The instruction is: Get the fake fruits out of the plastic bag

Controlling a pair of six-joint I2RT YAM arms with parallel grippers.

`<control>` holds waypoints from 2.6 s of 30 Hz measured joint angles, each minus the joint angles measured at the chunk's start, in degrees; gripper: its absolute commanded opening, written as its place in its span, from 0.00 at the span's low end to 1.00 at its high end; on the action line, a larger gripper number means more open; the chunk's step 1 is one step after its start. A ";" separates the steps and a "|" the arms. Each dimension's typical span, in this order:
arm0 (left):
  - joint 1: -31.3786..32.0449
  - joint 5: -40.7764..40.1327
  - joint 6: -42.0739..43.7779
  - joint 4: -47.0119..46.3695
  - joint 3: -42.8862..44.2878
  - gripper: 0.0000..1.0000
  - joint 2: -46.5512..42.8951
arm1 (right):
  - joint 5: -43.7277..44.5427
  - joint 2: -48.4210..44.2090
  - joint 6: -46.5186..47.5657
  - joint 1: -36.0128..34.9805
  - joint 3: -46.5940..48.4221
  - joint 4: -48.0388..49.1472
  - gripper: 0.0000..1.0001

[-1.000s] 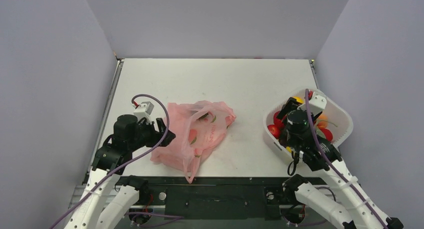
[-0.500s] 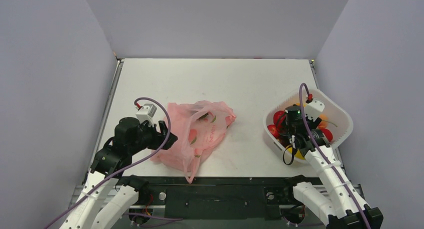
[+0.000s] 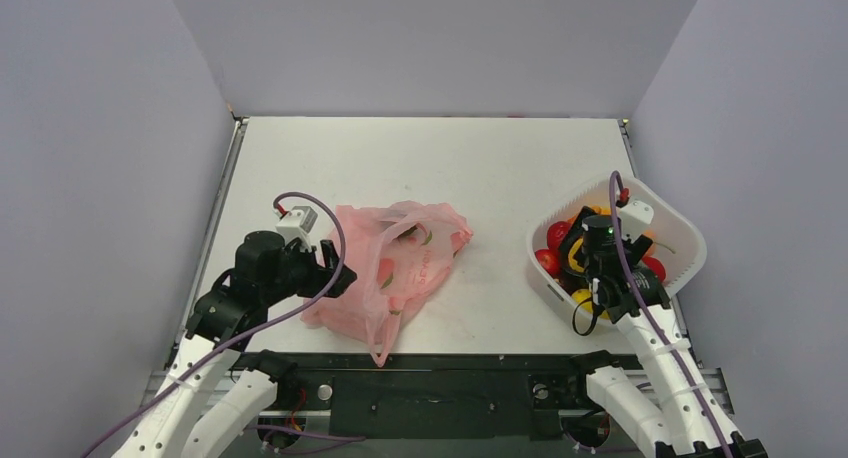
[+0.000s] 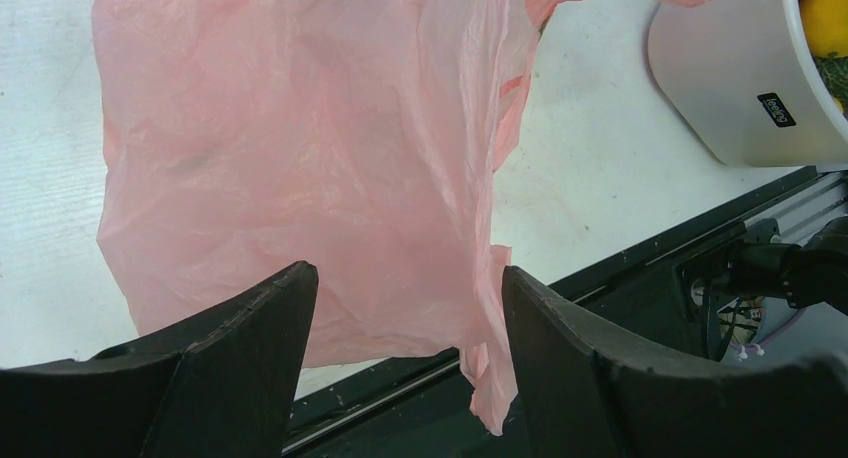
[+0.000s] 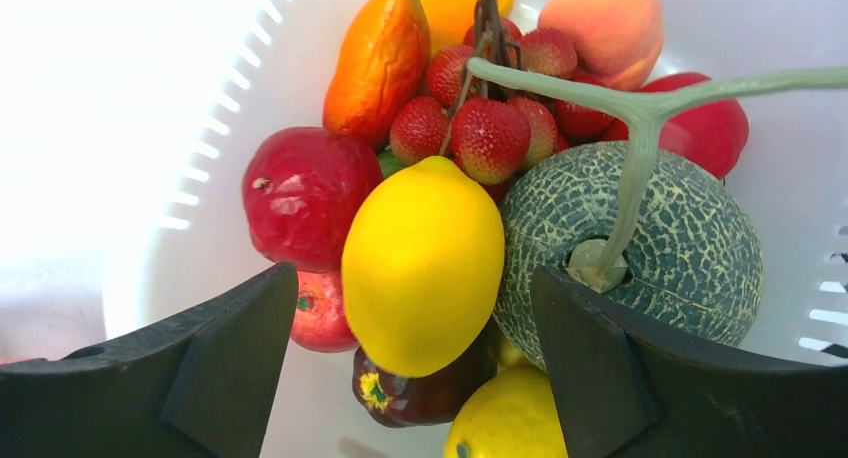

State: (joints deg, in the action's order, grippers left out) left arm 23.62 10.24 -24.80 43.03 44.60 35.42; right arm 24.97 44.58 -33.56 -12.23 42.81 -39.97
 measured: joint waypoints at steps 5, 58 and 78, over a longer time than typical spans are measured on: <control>0.20 -0.66 -0.09 0.04 0.00 0.65 2.27 | 0.07 -0.07 1.70 -2.89 2.25 0.37 0.80; -7.26 12.09 4.96 -20.11 39.26 0.54 84.28 | -3.50 55.06 -6.64 -40.87 11.15 56.52 0.65; -4.15 14.03 6.45 -19.10 42.47 0.54 86.55 | -7.48 62.03 9.07 -33.46 12.46 60.52 0.75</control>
State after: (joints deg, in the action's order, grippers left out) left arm 19.46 24.27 -18.35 23.92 87.07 121.97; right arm 17.50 106.61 -24.49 -45.69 55.27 20.56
